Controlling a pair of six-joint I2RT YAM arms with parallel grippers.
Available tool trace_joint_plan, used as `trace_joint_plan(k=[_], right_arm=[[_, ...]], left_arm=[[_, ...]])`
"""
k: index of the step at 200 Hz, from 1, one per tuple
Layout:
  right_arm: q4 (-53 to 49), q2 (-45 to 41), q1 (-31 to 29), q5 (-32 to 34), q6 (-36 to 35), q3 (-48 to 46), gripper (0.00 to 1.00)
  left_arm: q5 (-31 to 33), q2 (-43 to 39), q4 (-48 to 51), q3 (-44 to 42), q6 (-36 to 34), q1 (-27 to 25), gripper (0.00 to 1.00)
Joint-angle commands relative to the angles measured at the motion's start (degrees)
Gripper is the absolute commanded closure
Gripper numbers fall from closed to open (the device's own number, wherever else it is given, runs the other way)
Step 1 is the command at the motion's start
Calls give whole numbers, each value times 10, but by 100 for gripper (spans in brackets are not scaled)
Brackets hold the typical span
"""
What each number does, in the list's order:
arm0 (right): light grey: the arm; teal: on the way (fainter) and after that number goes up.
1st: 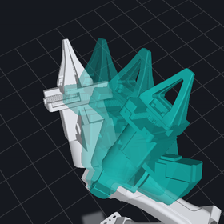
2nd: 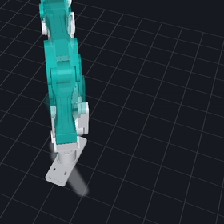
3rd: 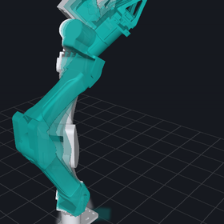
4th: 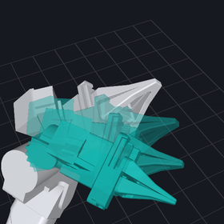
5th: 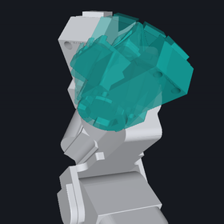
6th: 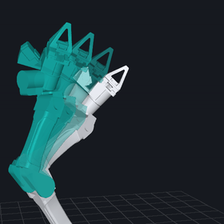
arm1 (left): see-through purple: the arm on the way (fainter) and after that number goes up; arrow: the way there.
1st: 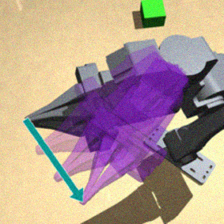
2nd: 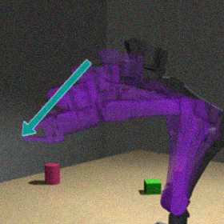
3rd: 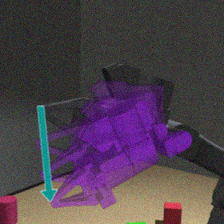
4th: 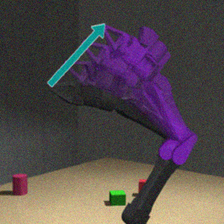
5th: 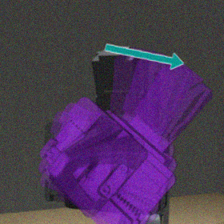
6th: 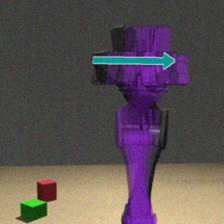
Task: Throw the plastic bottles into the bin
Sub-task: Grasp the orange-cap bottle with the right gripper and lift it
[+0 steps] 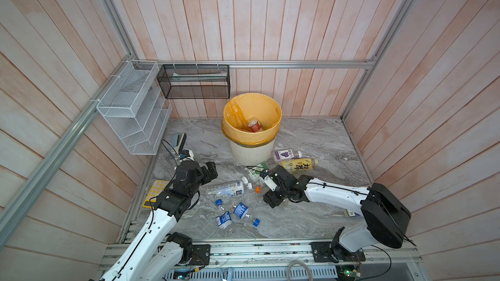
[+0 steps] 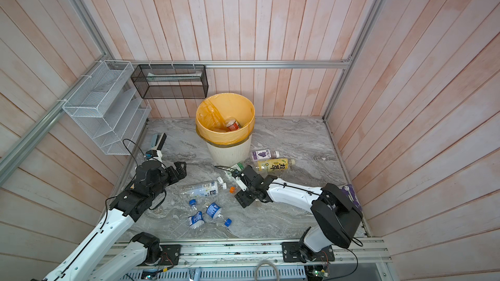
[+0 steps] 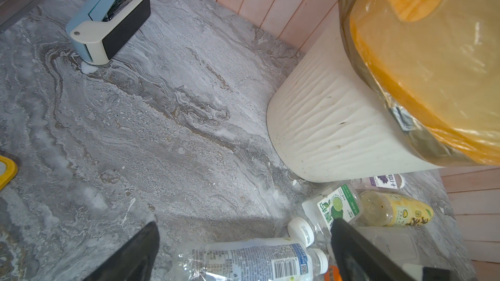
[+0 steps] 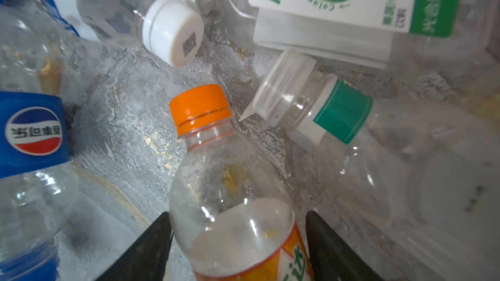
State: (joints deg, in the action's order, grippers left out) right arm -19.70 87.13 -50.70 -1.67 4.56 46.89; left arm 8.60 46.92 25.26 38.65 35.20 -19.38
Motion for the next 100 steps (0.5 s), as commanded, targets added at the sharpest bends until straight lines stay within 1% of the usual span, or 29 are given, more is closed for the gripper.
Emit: trace_joint_plan(k=[1, 25, 45, 57, 66, 82, 100], right_arm=[[-34, 9, -10, 14, -12, 9, 27], [-35, 8, -18, 11, -13, 10, 40], [-32, -8, -20, 5, -5, 7, 42], [-25, -31, -20, 1, 4, -1, 45], [-15, -56, -20, -1, 15, -13, 47], [7, -119, -20, 3, 37, -39, 47], [30, -214, -20, 35, 62, -72, 52]], left_arm=[[-4, -3, 4, -4, 2, 3, 0], [-5, -1, 4, -2, 1, 3, 0], [-5, -1, 4, -1, 2, 3, 0], [-6, -2, 4, -2, 3, 3, 0], [-5, -4, 5, -2, 4, 3, 0], [-1, -8, 4, -4, 7, 3, 0], [8, -13, 2, -9, 9, 3, 0]])
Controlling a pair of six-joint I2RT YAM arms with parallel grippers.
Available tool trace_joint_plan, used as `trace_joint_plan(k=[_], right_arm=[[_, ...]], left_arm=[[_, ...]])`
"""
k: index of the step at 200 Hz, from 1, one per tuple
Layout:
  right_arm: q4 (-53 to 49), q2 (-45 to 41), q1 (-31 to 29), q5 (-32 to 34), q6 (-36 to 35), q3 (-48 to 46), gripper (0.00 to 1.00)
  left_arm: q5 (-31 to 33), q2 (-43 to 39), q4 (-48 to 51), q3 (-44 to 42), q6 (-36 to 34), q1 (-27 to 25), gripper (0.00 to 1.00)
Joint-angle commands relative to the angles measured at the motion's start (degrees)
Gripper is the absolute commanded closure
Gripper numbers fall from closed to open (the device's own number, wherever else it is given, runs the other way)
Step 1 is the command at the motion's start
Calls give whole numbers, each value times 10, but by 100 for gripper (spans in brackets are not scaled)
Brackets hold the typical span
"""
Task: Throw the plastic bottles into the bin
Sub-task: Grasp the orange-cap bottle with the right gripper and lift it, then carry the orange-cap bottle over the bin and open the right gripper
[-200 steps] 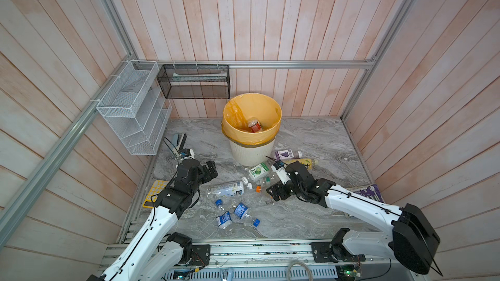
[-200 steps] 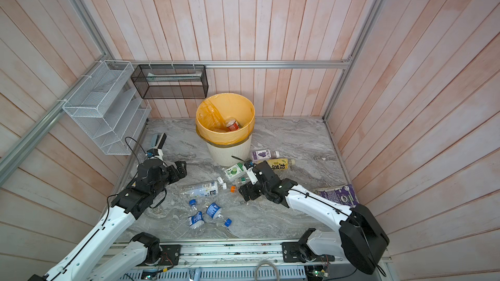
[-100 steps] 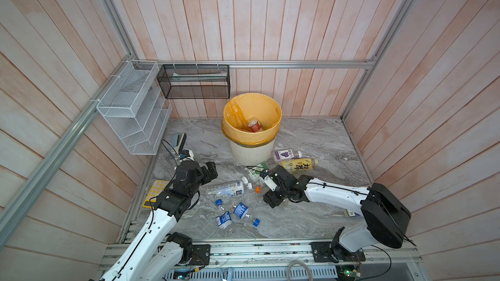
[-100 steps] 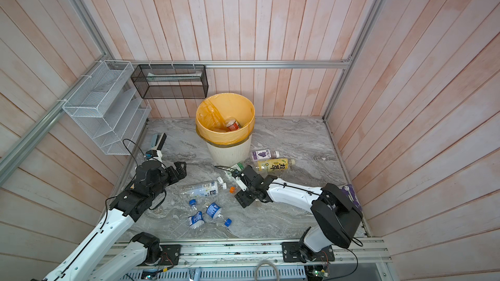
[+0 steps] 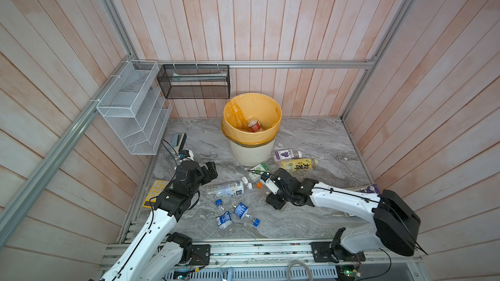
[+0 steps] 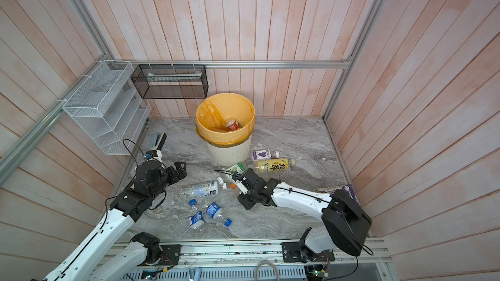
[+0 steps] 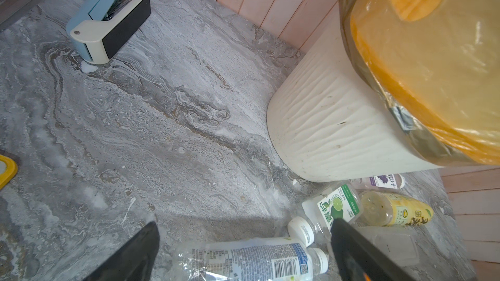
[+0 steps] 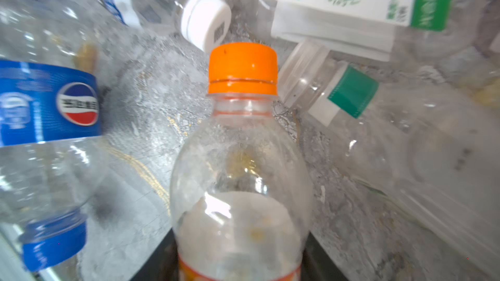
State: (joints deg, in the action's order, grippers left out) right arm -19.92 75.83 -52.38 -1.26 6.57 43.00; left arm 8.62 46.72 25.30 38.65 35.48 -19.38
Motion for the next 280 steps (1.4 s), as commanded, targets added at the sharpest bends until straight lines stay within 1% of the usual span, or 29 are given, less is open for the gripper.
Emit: trace_joint_plan(k=[1, 16, 30, 44, 50, 59, 72, 92, 108, 121, 130, 138, 144, 153, 158, 160, 161, 164, 167, 170, 173, 180, 188, 193, 211, 238, 252, 264, 280], right_arm=[[34, -107, -3, 33, 43, -35, 52], [60, -203, -3, 79, 61, -61, 55], [88, -289, -3, 120, 71, -81, 55], [113, -355, -3, 163, 75, -93, 51], [122, -374, -3, 180, 75, -94, 49], [134, -388, -2, 199, 70, -87, 49], [148, -381, 0, 212, 54, -62, 49], [167, -321, 10, 209, 15, 12, 51], [182, -247, 40, 170, -10, 94, 52], [192, -174, 82, 93, -4, 181, 53], [190, -113, 112, 25, 10, 248, 53], [160, -50, 130, -35, 21, 323, 52], [116, 4, 133, -56, 22, 397, 51], [31, 75, 133, -65, 18, 497, 48], [-10, 117, 133, -66, 15, 560, 44], [-35, 138, 134, -61, 13, 588, 40], [-35, 138, 134, -61, 13, 588, 40], [-57, 155, 133, -53, 13, 612, 35], [-78, 172, 133, -39, 13, 634, 28], [-85, 180, 134, -33, 12, 645, 26], [-93, 189, 134, -20, 10, 655, 21], [-93, 193, 134, -2, 6, 654, 11], [-78, 186, 134, 15, 3, 640, 6], [-68, 178, 135, 21, 1, 629, 0], [-44, 151, 141, 50, 1, 603, 0], [-37, 114, 148, 89, 5, 579, 0], [-8, 77, 149, 105, 8, 528, 0], [26, 41, 150, 113, 12, 463, 0], [67, -12, 151, 94, 8, 384, 0]], left_arm=[[8, -11, 2, -9, 6, 4, 0], [12, -11, 1, -8, 3, 4, 0], [16, -8, 2, -7, 0, 3, 0], [16, -2, 4, -5, -3, 3, 0], [14, -1, 3, -4, -5, 4, 0], [10, 0, 0, -7, -6, 3, 0], [7, -1, -4, -8, -6, 3, 0], [0, 0, -5, -8, -6, 3, 0], [-6, 1, -6, -9, -5, 3, 0], [-12, 3, -6, -10, -7, 3, 0], [-15, 6, -5, -9, -8, 3, 0], [-16, 8, -3, -9, -8, 3, 0], [-16, 11, 0, -8, -8, 3, 0], [-18, 15, 3, -5, -9, 4, 1], [-19, 16, 5, -4, -9, 3, 0], [-19, 18, 7, -4, -10, 4, 0], [-20, 18, 7, -3, -10, 3, 0], [-20, 18, 9, -3, -10, 3, 0], [-20, 19, 11, -3, -11, 3, 0], [-20, 19, 12, -2, -11, 3, 0], [-19, 19, 13, -2, -11, 3, 1], [-17, 18, 15, -4, -12, 3, 0], [-15, 15, 17, -5, -12, 3, 0], [-13, 14, 17, -7, -13, 3, 0], [-10, 9, 17, -11, -12, 4, 0], [-14, 16, 16, -4, -16, 3, 0], [-13, 18, 18, -2, -17, 3, 0], [-10, 18, 21, -4, -16, 3, 0], [-4, 13, 25, -7, -13, 3, 0]])
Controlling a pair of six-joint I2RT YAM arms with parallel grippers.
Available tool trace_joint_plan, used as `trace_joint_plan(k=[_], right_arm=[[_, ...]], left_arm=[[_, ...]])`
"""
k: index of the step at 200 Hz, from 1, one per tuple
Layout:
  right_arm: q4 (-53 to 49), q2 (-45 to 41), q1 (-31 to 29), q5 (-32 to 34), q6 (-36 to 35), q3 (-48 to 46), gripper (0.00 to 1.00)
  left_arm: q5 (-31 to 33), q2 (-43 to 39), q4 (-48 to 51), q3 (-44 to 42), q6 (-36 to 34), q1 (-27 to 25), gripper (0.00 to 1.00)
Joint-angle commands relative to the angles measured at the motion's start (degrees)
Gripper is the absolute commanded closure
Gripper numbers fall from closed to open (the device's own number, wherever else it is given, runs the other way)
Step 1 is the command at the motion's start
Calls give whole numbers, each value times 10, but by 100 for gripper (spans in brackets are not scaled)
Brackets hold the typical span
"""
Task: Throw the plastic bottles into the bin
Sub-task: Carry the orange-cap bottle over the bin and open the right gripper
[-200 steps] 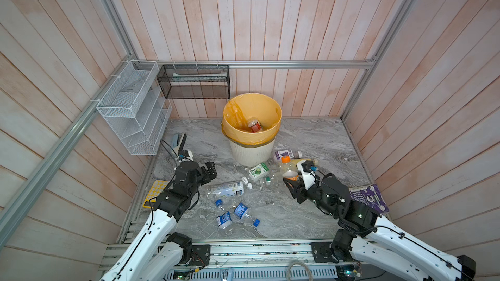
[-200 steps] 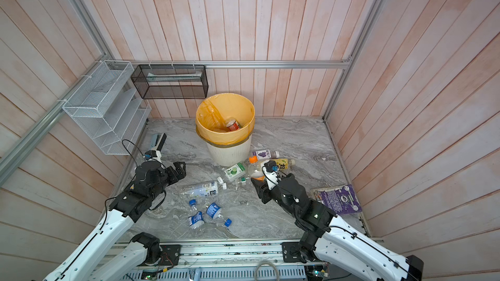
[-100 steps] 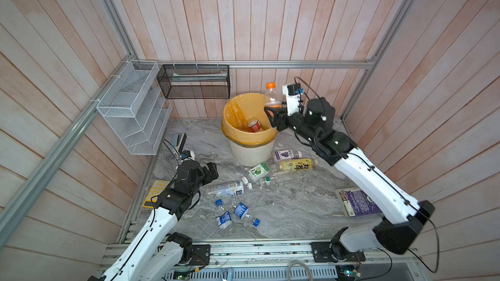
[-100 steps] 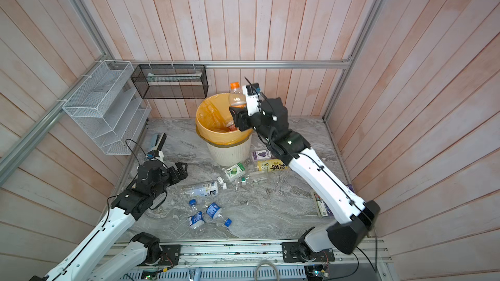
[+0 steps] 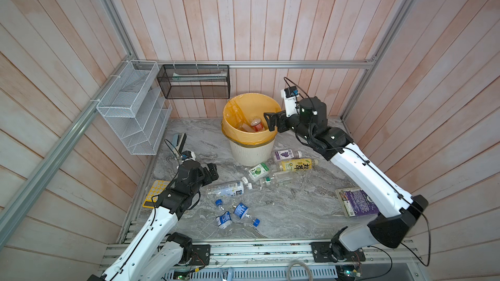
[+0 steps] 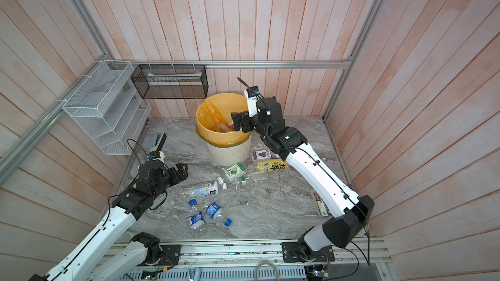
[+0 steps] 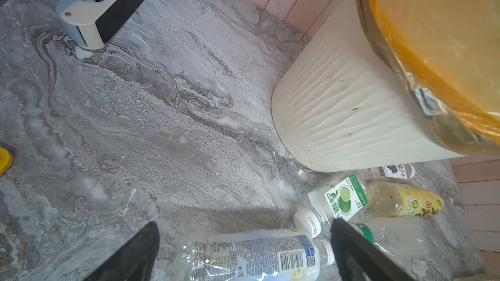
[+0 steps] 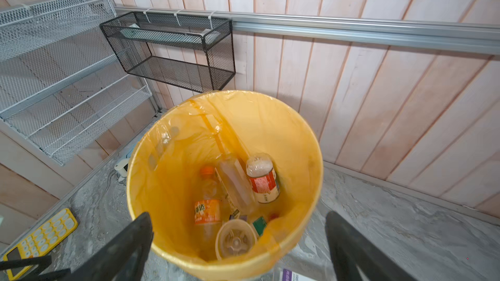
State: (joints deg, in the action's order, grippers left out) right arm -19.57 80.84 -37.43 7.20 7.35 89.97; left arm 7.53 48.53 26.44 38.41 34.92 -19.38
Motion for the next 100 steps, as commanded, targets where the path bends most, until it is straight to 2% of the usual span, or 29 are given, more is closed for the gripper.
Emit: trace_joint_plan(k=[1, 27, 57, 75, 100], right_arm=[[66, -66, 2, 6, -1, -91, 0], [112, -132, 0, -47, -3, -227, 0], [135, -184, 0, -61, 38, -360, 2], [156, -209, -5, -88, 73, -425, 6], [157, -201, -66, -79, 107, -471, 7]], left_arm=[[7, -6, 13, -4, -7, 3, 0], [18, -14, 8, -11, -1, 3, 0], [-42, -12, -27, -21, -20, 3, 0], [-38, 1, -9, -14, -20, 3, 0], [-13, 0, -9, -14, -5, 3, 0]])
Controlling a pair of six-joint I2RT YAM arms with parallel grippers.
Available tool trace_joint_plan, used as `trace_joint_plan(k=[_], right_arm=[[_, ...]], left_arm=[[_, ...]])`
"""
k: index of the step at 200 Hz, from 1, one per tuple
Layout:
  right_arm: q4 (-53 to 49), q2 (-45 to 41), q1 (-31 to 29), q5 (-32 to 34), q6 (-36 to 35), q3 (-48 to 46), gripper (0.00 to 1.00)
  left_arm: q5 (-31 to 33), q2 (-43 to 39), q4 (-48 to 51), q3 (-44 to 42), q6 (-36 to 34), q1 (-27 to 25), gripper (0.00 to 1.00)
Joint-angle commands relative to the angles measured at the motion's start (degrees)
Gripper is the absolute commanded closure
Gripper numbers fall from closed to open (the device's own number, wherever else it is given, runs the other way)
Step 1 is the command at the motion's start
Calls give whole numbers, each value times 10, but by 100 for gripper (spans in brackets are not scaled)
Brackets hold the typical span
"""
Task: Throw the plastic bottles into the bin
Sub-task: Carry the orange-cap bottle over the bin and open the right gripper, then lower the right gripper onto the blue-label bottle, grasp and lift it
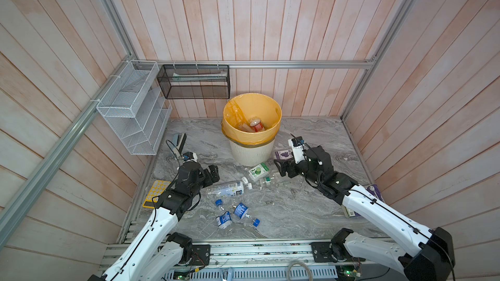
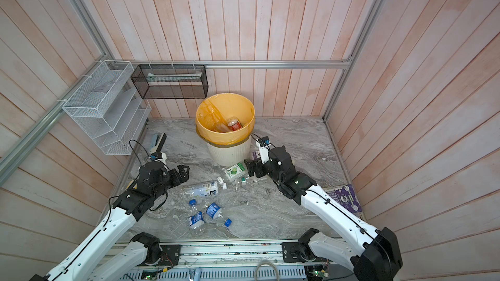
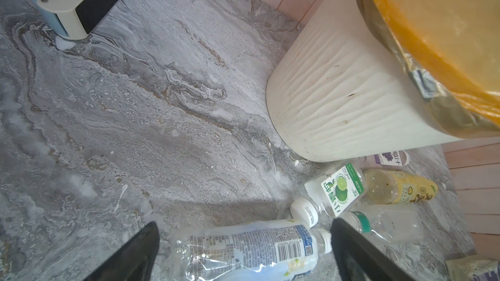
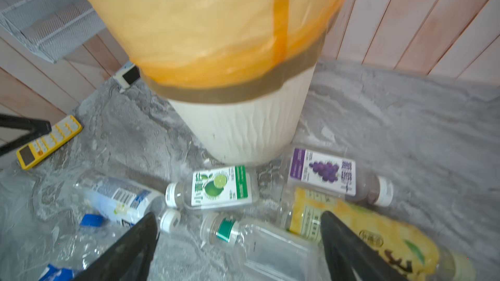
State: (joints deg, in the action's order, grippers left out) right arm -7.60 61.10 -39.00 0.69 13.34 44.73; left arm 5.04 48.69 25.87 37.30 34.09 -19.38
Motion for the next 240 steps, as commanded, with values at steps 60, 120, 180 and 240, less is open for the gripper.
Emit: trace_joint_plan(k=[60, 120, 180, 240], right_arm=[[-10, 166, -238, -2, 78, 44, 9], [-78, 307, -312, -12, 72, 125, 10], [-120, 382, -322, 3, 55, 165, 12], [-124, 422, -328, -9, 46, 183, 20]], left_arm=[[28, -7, -6, -1, 23, 3, 0], [39, -25, 5, -1, 19, 4, 0], [40, -30, 9, -6, 19, 3, 0], [44, -33, 11, -12, 17, 3, 1]])
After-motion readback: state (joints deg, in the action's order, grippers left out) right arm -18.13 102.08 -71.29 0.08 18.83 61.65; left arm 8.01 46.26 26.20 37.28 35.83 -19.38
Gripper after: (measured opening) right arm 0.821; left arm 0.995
